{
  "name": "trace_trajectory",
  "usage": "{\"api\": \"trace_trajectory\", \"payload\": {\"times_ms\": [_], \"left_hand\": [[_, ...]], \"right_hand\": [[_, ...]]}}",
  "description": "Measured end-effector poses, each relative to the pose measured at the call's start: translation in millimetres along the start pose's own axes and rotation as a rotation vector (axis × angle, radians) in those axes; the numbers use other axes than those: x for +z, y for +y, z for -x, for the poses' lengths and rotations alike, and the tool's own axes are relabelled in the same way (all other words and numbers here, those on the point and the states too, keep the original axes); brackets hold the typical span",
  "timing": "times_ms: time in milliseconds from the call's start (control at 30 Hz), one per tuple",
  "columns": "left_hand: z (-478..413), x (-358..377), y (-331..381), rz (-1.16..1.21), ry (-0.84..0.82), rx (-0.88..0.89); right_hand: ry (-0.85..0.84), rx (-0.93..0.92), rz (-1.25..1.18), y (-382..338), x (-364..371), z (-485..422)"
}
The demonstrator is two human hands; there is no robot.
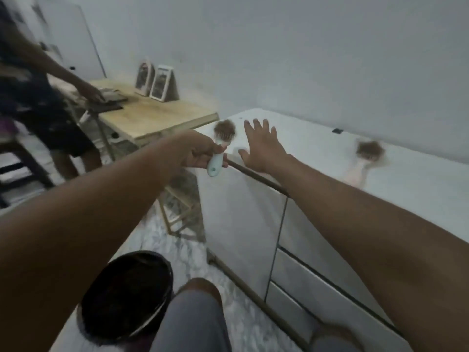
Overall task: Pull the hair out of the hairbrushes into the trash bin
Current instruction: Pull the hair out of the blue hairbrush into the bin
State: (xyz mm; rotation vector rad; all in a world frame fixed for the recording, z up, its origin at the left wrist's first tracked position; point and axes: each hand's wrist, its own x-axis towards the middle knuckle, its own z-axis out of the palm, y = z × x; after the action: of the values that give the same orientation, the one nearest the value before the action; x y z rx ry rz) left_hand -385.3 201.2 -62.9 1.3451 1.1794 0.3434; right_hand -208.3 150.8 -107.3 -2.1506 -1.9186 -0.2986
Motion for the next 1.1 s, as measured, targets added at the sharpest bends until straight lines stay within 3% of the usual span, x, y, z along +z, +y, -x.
{"api": "trace_trajectory", "payload": {"times_ms": [200, 400, 533, 667, 900, 1100], "left_hand": [[28.5, -59.9, -90.7, 0.059, 0.234, -0.148], [29.9, -85.2, -204.7, 0.235, 0.236, -0.293], [20.4, -104.0, -275.2, 0.263, 0.31, -0.373], [11.7, -119.6, -338.0, 0.336, 0.275, -0.399], [1.3, -141.8, -406.2, 0.464, 0.239, -0.44], [-5.5, -135.0, -418.9, 0.483, 0.256, -0.47]], "right_hand": [[-0.085, -0.22, -0.162, -92.4, 66.6, -10.7], [-0.299, -0.277, -0.264, -167.2, 150.6, 16.7], [-0.41, -0.305, -0.214, -210.5, 209.8, 37.4], [-0.474, -0.312, -0.21, -250.0, 257.5, 53.5], [-0.592, -0.278, -0.176, -277.2, 297.3, 83.7], [-0.614, -0.275, -0.255, -271.6, 321.4, 95.4]]}}
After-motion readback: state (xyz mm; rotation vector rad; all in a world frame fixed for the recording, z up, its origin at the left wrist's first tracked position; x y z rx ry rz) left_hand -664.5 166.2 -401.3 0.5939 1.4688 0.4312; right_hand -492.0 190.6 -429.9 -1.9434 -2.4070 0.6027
